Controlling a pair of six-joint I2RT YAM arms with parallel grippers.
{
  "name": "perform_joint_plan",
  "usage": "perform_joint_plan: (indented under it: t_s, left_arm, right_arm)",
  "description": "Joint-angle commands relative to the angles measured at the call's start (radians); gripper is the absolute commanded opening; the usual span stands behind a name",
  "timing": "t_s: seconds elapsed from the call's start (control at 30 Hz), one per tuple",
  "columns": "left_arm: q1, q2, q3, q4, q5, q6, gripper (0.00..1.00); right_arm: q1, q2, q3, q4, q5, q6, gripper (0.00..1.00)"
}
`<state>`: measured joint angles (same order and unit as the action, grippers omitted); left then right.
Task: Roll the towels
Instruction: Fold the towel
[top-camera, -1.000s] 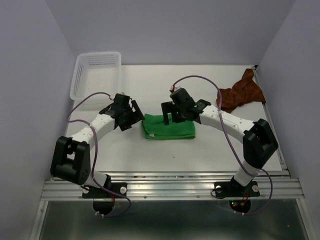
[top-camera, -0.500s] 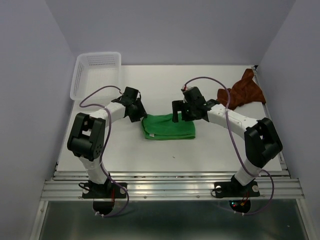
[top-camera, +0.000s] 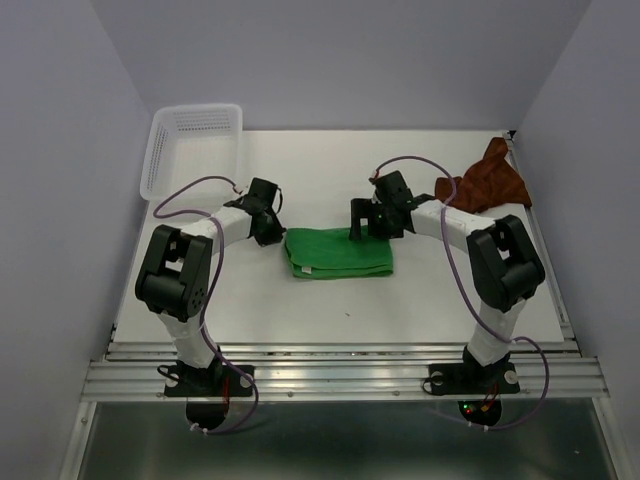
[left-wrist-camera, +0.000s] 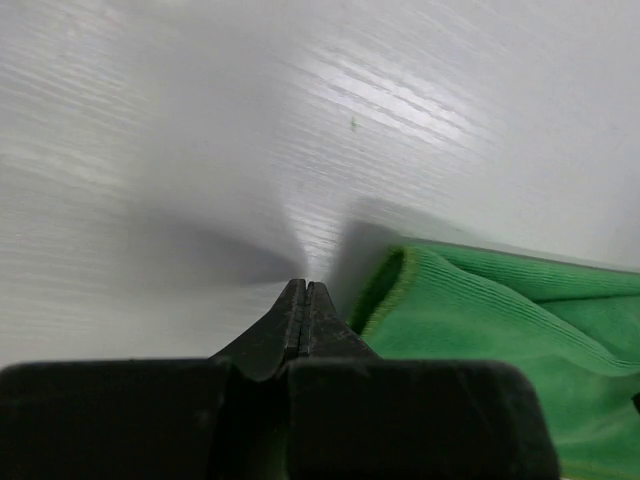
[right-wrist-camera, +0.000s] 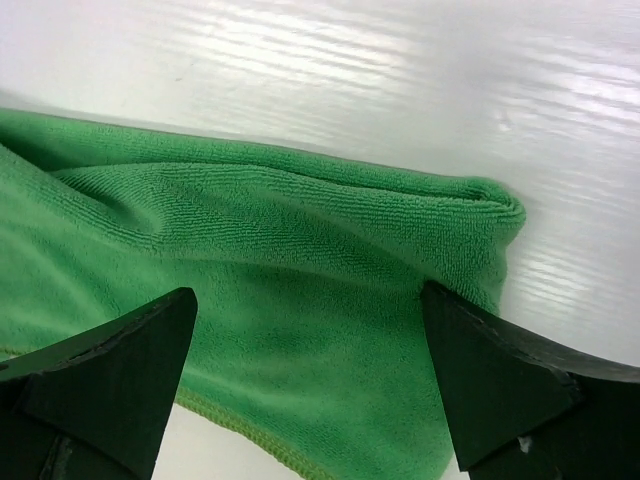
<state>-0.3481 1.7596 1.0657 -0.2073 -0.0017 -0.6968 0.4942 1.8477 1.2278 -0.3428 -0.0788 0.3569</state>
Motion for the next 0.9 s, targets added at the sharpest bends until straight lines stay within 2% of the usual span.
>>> perform_joint_plan:
  t_s: [0.0, 0.13, 0.23, 0.27, 0.3, 0.4, 0.57, 0.6, 0.7, 0.87]
  left_arm:
    - [0.003, -0.032, -0.010, -0.059, -0.145, -0.033, 0.00]
    - [0.024, -0.022, -0.006, -0.095, -0.190, -0.050, 0.00]
    - [0.024, -0.028, 0.002, -0.073, -0.129, -0.020, 0.00]
    - [0.024, -0.034, 0.002, -0.061, -0.109, -0.014, 0.02]
    - [0.023, -0.052, 0.007, -0.049, -0.094, -0.009, 0.09]
    - [0.009, -0.109, 0.034, -0.061, -0.081, 0.008, 0.20]
    - [-0.044, -0.218, 0.062, -0.070, -0.057, 0.014, 0.32]
    - [-0.061, -0.244, 0.065, -0.069, -0.054, 0.011, 0.37]
    - [-0.136, -0.264, 0.051, -0.057, -0.041, -0.019, 0.41]
    - [-0.229, -0.230, -0.006, 0.008, 0.046, -0.066, 0.41]
  right_arm:
    - [-0.063, -0.010, -0.043, 0.077, -0.013, 0.014, 1.00]
    - [-0.074, -0.034, -0.108, 0.105, -0.029, -0.005, 1.00]
    - [-0.074, -0.051, -0.123, 0.134, -0.148, -0.054, 1.00]
    - [-0.074, -0.056, -0.120, 0.136, -0.206, -0.065, 1.00]
    - [-0.074, -0.065, -0.117, 0.139, -0.222, -0.073, 1.00]
    - [-0.074, -0.116, -0.099, 0.136, -0.242, -0.105, 1.00]
    - [-0.074, -0.225, -0.090, 0.131, -0.262, -0.099, 1.00]
    - [-0.074, -0.249, -0.091, 0.131, -0.260, -0.096, 1.00]
    - [-0.074, -0.263, -0.088, 0.131, -0.221, -0.070, 1.00]
    - [-0.074, -0.194, -0.050, 0.131, -0.184, -0.036, 1.00]
